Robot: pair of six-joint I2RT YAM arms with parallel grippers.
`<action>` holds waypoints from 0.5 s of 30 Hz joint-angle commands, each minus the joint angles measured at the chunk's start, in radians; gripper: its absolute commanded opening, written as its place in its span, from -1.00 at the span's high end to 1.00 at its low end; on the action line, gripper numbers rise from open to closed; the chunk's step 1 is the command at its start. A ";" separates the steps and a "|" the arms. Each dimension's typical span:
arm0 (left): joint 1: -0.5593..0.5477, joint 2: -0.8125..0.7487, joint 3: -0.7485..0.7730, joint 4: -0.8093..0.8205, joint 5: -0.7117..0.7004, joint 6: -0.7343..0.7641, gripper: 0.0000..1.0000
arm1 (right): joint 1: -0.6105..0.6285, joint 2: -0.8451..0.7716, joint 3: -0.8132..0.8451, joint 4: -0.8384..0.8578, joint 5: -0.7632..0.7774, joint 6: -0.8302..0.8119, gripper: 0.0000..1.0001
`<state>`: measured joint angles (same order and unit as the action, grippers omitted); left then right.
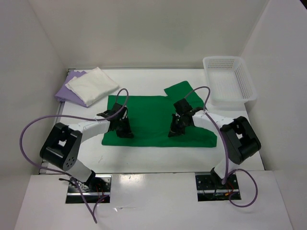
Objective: Fold and stack the t-shirts
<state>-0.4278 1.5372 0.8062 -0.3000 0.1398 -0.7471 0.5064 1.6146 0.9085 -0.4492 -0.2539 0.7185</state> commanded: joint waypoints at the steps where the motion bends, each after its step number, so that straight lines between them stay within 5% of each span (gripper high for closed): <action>1: 0.065 0.084 -0.048 -0.022 0.036 -0.047 0.63 | 0.043 0.024 -0.017 0.047 0.058 0.010 1.00; 6: 0.153 0.006 -0.218 0.004 0.078 -0.080 0.63 | 0.089 0.057 -0.057 0.069 0.082 0.039 0.98; 15: 0.152 -0.184 -0.243 -0.146 0.067 -0.153 0.55 | 0.191 0.012 -0.149 0.041 0.027 0.096 0.98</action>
<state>-0.2718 1.3811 0.5854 -0.3122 0.2665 -0.8803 0.6582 1.6466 0.8280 -0.3553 -0.2501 0.7975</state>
